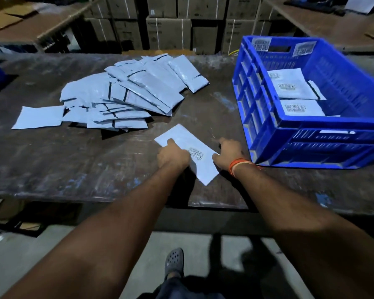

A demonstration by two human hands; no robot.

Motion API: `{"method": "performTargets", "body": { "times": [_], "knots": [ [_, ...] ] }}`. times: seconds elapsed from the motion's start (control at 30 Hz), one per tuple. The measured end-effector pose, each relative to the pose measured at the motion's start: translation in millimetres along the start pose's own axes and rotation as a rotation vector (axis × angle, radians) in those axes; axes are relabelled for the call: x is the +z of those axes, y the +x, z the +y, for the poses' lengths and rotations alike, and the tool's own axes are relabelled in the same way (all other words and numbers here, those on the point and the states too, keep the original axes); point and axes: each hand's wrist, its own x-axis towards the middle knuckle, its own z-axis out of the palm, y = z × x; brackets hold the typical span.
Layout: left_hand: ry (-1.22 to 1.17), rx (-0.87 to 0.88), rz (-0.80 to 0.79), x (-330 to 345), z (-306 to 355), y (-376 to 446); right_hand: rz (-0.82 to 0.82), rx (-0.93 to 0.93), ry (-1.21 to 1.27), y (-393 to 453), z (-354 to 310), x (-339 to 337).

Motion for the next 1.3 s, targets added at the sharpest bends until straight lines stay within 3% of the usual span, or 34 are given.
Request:
{"method": "performTargets", "body": {
  "times": [0.13, 0.23, 0.3, 0.37, 0.43, 0.6, 0.83, 0.97, 1.07, 1.3],
  "knots": [
    [-0.066, 0.247, -0.120, -18.5, 18.0, 10.1, -0.114, 0.040, 0.480, -28.7, -22.3, 3.9],
    [-0.015, 0.274, -0.030, -26.2, 18.7, 17.9, -0.147, 0.122, 0.747, -38.1, -23.8, 8.0],
    [0.146, 0.248, 0.000, -22.9, 9.8, 17.8, -0.072, 0.102, 0.659, -33.2, -17.1, 9.6],
    [0.257, 0.302, -0.067, -13.3, 1.8, 10.7, -0.018, 0.103, 0.612, -29.3, -11.3, 9.0],
    [0.326, 0.362, -0.110, -4.8, -2.4, 3.7, 0.035, 0.108, 0.572, -25.8, -7.2, 8.2],
    [0.433, 0.439, -0.048, -0.4, -12.5, 10.2, 0.070, 0.047, 0.412, -24.1, 3.7, 11.3],
    [0.458, 0.374, 0.117, -4.2, -9.8, -3.2, 0.141, -0.032, 0.218, -9.9, 6.3, 25.1],
    [0.431, 0.583, 0.180, -5.0, -2.6, 14.3, 0.221, -0.112, 0.176, 0.0, 1.8, 24.4],
    [0.422, 0.667, 0.171, 1.7, 2.0, 33.6, 0.154, -0.136, 0.062, 7.0, -6.0, 20.4],
    [0.481, 0.591, -0.084, 28.6, -10.5, 33.0, -0.041, -0.163, -0.174, 12.4, -3.0, 37.9]
  ]
}}
